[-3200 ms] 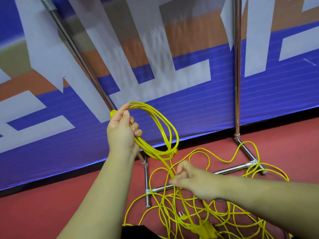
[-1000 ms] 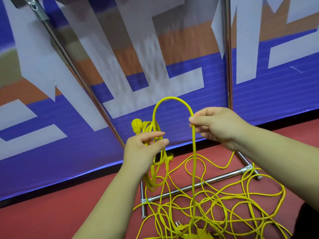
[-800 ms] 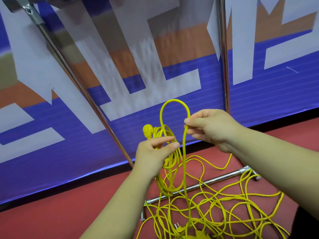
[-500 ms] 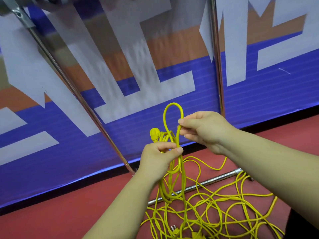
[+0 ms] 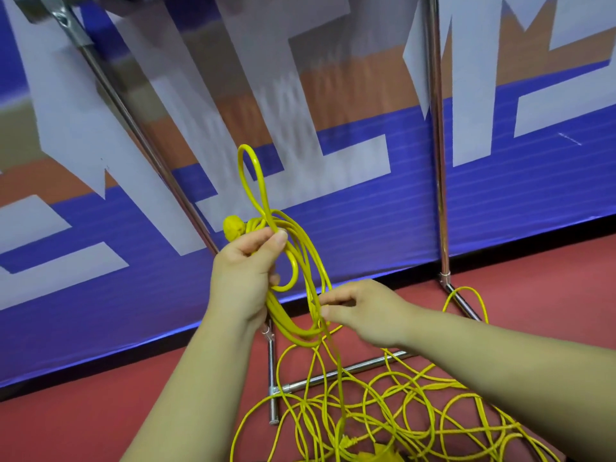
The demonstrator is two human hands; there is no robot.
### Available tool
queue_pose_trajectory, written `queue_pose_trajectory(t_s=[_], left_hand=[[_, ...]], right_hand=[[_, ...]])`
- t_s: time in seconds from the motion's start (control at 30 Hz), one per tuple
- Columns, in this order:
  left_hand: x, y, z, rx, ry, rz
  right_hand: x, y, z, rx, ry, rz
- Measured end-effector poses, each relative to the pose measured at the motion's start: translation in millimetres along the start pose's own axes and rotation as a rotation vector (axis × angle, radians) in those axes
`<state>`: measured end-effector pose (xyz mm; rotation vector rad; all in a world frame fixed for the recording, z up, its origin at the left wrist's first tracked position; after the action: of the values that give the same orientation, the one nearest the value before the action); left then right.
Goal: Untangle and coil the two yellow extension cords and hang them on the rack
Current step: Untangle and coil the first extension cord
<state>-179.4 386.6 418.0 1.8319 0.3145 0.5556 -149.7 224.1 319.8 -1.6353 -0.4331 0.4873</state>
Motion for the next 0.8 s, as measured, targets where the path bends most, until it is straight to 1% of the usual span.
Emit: queue_pose_trajectory(t_s=[0.13, 0.2, 0.27, 0.33, 0.4, 0.53, 0.6, 0.67, 0.73, 0.8], left_hand=[[-1, -3, -5, -0.017, -0.008, -0.013], [3, -6, -13, -0.038, -0.009, -0.015], [10, -11, -24, -0.073, 0.008, -0.023], [17, -19, -40, -0.1, 0.054, -0.043], [23, -27, -54, -0.082, 0.095, -0.057], [25, -36, -66, -0.039, 0.121, -0.056], [25, -35, -67, -0.064, 0.128, -0.055], [25, -32, -68, -0.081, 0.125, -0.051], [24, -29, -68, -0.09, 0.085, -0.04], [22, -27, -64, -0.101, 0.012, -0.033]], right_hand=[[-1, -3, 10, 0.046, -0.022, -0.041], [-3, 0, 11, 0.136, -0.057, -0.012], [-4, 6, 8, 0.267, -0.054, 0.049], [-5, 14, -5, 0.387, 0.021, 0.141], [-5, 25, -22, 0.433, 0.145, 0.206], [-6, 51, -46, 0.407, 0.33, 0.366], [-6, 62, -51, 0.371, 0.375, 0.443], [-6, 67, -56, 0.343, 0.408, 0.473], [-6, 68, -62, 0.303, 0.436, 0.498], [-5, 67, -71, 0.264, 0.455, 0.516]])
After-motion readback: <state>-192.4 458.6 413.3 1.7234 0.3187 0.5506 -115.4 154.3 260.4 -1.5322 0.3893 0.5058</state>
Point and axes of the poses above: each hand's wrist, its own x-axis towards the middle knuckle, its own z-axis out of the palm, y = z × x, the point moved 7 cm from there along x, towards the middle knuckle, and after that the axes turned 15 degrees about x, right-handed, at the moved point
